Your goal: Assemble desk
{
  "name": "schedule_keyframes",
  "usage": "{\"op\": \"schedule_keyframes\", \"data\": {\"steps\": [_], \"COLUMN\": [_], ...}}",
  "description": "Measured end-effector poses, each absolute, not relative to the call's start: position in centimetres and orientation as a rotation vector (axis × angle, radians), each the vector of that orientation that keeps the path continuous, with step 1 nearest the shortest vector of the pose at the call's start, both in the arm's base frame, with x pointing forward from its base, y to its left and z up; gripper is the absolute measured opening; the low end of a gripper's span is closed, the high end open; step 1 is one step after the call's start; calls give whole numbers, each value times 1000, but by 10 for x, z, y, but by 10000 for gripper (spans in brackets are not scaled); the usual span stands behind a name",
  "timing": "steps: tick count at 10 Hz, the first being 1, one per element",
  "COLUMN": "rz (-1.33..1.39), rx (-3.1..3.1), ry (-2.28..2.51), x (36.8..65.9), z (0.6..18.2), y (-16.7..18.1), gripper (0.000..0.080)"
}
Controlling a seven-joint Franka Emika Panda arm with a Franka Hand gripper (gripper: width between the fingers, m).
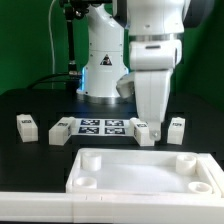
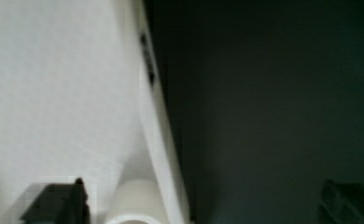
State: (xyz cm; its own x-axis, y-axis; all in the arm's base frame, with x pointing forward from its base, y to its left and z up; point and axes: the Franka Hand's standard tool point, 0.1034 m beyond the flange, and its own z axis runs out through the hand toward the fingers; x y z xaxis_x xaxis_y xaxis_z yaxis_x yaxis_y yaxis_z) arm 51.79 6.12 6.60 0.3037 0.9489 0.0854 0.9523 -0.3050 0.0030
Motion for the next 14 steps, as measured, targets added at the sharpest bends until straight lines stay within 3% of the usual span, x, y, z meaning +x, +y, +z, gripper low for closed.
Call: {"op": "schedule_keyframes", "data": {"steps": [3, 8, 14], "rz": [-141, -133, -106], "rx": [-2630, -2658, -2995], "ry": [-1667, -1611, -640], "x": [493, 492, 468], "z": [86, 83, 77], "y": [80, 77, 89], "gripper": [649, 649, 649]}}
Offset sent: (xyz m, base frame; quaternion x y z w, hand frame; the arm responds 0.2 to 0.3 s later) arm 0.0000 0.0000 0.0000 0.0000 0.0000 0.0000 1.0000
